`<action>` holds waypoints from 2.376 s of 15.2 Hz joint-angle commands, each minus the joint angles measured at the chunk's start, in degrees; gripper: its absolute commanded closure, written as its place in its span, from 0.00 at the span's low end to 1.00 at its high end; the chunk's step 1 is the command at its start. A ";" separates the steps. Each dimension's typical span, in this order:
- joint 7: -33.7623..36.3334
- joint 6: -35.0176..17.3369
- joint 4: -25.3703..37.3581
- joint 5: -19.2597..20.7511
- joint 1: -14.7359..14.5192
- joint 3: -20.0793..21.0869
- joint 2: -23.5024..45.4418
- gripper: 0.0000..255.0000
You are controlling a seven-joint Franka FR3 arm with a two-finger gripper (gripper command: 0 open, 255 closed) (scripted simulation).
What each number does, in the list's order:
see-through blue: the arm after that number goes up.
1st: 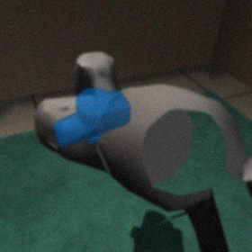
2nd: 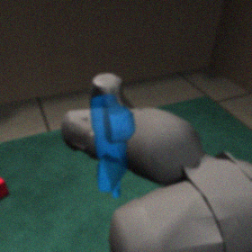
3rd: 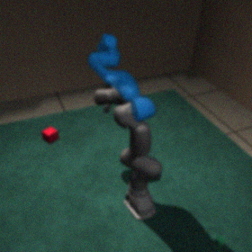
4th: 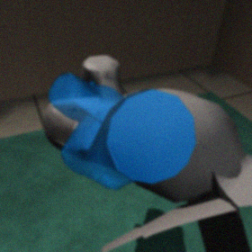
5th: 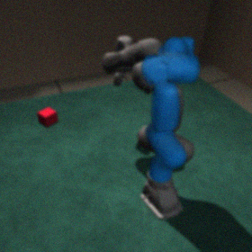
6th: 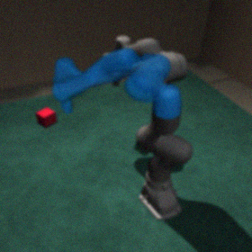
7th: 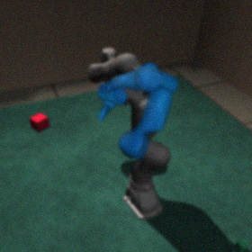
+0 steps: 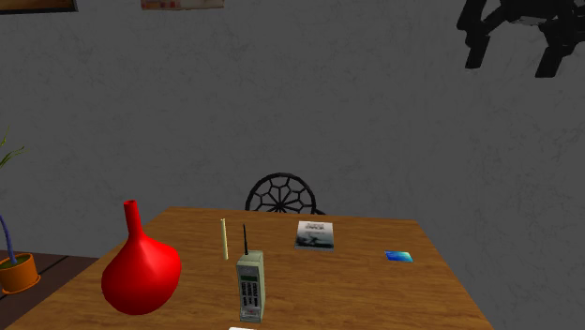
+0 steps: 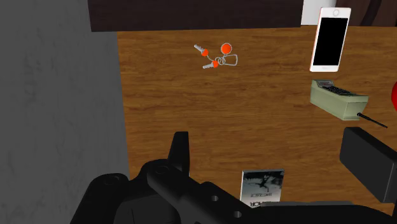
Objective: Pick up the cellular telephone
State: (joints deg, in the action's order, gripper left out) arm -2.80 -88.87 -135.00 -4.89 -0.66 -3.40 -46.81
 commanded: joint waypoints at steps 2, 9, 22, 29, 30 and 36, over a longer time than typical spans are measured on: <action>0.91 -1.41 -1.20 -0.61 -0.32 1.02 0.22 0.00; 7.13 -11.85 -7.75 -4.91 -2.90 8.30 4.14 0.00; 18.90 -33.11 -10.17 -9.85 -6.88 22.12 22.90 0.00; 27.58 -43.74 -6.07 -6.50 -7.24 28.95 38.09 0.00; 29.14 -45.08 -5.19 -5.38 -7.29 29.73 40.48 0.00; 40.02 -51.31 1.63 4.37 -9.37 31.73 55.47 0.00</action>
State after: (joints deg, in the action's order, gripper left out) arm 35.04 -139.42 -134.90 -2.47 -9.40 28.18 5.99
